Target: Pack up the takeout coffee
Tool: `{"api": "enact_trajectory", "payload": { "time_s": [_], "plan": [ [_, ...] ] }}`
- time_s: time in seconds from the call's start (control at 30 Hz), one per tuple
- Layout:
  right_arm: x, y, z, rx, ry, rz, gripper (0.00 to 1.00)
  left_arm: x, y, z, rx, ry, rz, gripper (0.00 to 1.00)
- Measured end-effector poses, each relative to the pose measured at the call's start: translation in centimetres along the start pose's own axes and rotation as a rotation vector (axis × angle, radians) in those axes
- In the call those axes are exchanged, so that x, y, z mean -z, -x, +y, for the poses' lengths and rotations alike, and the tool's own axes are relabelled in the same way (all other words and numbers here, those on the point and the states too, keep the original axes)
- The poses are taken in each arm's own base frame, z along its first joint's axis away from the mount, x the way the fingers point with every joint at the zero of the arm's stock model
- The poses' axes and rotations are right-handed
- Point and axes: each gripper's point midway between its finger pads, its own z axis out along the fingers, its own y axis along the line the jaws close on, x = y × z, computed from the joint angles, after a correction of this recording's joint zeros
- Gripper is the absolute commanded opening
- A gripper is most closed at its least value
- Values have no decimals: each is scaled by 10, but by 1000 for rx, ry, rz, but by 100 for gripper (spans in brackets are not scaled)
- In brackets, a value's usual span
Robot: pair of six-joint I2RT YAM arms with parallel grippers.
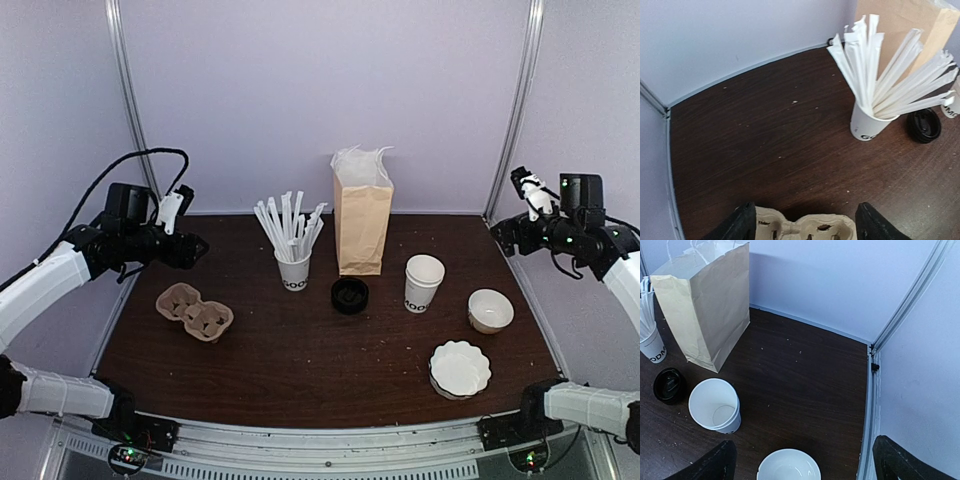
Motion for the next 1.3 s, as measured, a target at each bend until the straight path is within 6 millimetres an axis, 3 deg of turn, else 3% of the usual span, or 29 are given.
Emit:
{"api": "enact_trajectory", "payload": {
  "time_s": [0.13,0.33,0.53,0.67,0.8,1.0,1.13,1.3],
  "plan": [
    [8,0,17,46,101,-17,98,2,8,-22,12,-148,-40,67],
    [6,3,49,140,287,32,84,12,21,-60,11,-364,-95,63],
    [-10,10,97,307,450,99,55,27,26,-102,-30,-540,-110,59],
    [-29,-2,127,397,548,195,52,40,36,-134,-76,-629,-123,59],
    [-48,-28,149,452,620,325,50,57,41,-174,-135,-720,-125,61],
    [-73,-56,168,499,674,478,41,56,22,-222,-175,-789,-60,65],
    [-92,-69,172,512,677,559,40,40,-1,-248,-190,-811,9,65],
    [-104,-77,172,519,662,607,34,12,-21,-263,-170,-813,80,64]
  ]
}}
